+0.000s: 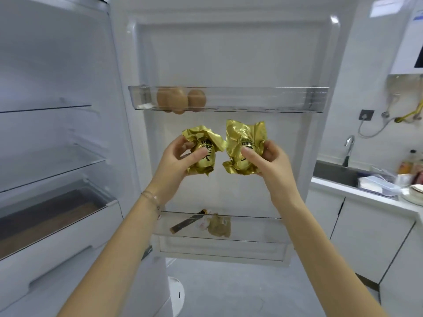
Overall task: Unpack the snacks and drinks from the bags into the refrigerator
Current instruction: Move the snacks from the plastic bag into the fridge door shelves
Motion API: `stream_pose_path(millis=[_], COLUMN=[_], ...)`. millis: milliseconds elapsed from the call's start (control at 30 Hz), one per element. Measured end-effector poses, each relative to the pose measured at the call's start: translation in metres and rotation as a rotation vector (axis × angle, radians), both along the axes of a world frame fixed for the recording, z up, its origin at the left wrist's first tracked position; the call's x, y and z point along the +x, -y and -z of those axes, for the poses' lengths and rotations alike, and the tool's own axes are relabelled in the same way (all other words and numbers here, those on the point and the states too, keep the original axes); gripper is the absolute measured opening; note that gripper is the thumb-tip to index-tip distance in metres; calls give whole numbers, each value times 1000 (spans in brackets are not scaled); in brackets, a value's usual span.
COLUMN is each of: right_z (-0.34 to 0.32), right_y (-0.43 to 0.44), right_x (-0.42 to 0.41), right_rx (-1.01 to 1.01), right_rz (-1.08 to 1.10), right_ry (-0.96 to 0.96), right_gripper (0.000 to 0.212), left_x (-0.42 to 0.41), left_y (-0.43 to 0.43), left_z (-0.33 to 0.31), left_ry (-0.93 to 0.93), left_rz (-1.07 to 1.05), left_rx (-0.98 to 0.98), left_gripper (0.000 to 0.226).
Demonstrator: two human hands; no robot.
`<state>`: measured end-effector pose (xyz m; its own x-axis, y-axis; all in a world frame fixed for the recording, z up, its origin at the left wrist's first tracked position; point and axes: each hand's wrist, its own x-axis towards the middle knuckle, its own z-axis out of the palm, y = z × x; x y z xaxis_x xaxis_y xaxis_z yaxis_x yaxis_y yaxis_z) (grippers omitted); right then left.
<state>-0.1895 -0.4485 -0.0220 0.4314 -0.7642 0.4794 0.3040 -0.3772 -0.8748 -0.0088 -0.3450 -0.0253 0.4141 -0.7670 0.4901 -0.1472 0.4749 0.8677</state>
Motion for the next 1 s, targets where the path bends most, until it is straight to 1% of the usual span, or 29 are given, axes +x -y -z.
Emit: stream_pose_path(millis=[167,300,333,400,467,633,733,800,867,933,1000], right_z=[-29,-56,-64,-81,-98,-133,-150,-158,-162,-163,-160], right_y=[-12,-17,-17,-17,-15,1,13,21,30,37,43], right_x=[-9,-16,-17,-17,-14,0,6,10,11,10,8], right_rx=[-120,-275,-321,-396,-431,-493,-493,-484,-479,-499,-530], right_rz=[46,115,139,189,209,242,264,277,299,330,352], right_ry=[34,33,37,50,77,132,121,87,18,-107,-228], right_gripper=[27,25,24,23,22,25,28,29,30,31,31], left_x=[-8,-13,-13,-14,-15,-20,-18,-13,-7,-1,5], left_y=[-3,-7,-8,-10,-11,-4,5,13,24,33,39], left_z=[-25,-50,-59,-77,-96,-139,-158,-164,-166,-164,-163], left_ry=[20,-14,-10,37,84,129,175,209,264,371,521], left_rz=[36,20,18,-2,-33,-149,-225,-257,-286,-323,-379], left_rx=[-55,-130,-148,-164,-177,-302,-348,-310,-229,-153,-57], left_gripper=[54,39,38,43,47,33,31,33,35,32,31])
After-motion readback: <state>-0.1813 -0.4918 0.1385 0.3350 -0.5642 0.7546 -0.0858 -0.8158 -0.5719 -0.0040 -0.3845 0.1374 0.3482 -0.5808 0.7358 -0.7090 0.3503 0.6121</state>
